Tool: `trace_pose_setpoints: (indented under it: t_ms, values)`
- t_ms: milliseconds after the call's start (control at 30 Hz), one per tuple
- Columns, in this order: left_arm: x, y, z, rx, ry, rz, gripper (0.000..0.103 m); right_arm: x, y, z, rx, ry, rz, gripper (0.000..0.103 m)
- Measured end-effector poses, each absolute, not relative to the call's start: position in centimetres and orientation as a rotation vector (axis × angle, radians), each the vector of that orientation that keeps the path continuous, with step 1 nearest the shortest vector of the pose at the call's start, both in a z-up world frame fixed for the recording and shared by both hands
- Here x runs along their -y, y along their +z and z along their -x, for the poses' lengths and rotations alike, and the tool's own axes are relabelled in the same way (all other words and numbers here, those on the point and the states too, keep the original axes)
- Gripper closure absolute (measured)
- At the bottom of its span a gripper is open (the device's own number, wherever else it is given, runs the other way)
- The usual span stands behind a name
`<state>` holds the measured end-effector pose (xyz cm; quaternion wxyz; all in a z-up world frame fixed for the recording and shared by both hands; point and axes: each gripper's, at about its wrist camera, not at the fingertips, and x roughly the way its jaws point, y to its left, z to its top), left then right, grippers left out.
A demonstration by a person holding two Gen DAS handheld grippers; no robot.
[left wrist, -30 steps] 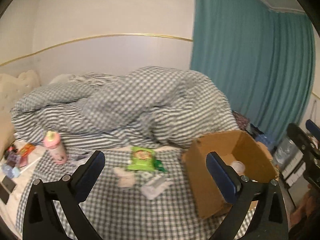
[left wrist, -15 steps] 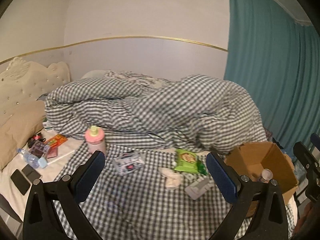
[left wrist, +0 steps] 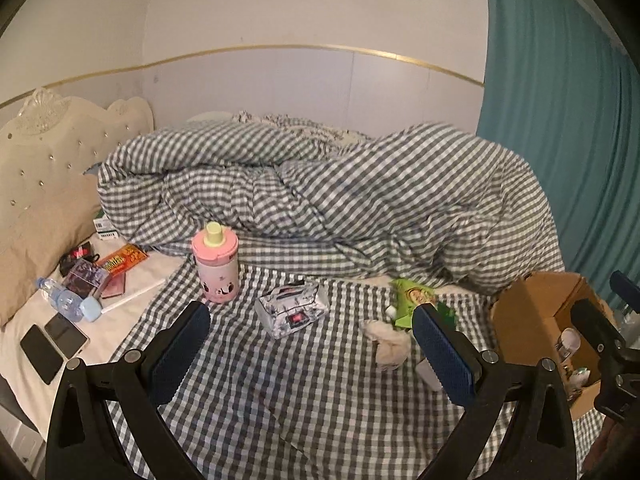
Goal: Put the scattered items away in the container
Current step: 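Withdraw both open tools from the box back over the bed, then grasp the grey floral tissue pack with the left tool while the right tool reaches toward the lace cloth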
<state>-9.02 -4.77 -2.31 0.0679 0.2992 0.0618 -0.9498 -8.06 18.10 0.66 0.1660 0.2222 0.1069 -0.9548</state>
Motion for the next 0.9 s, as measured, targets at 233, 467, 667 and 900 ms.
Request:
trace_pose_setpoints:
  t_ms: [233, 467, 667, 900]
  values:
    - [5.6, -6.6, 12.3, -0.195, -2.834, -0.996, 0.000, -16.4, -2.9, 10.9, -0.311, -2.681, -0.731, 0.000]
    - [7.2, -11.0, 15.8, -0.177, -2.784, -1.078, 0.000, -15.2, -6.7, 14.2, -0.299, -2.643, -0.836, 0.000]
    - [9.4, -14.9, 19.6, -0.192, -2.739, -1.151, 0.002, -14.4, -9.2, 16.3, -0.298, -2.614, -0.899, 0.000]
    - [11.0, -18.7, 23.8, -0.161, -2.685, -1.209, 0.010, -13.4, -11.8, 18.1, -0.311, -2.590, -0.960, 0.000]
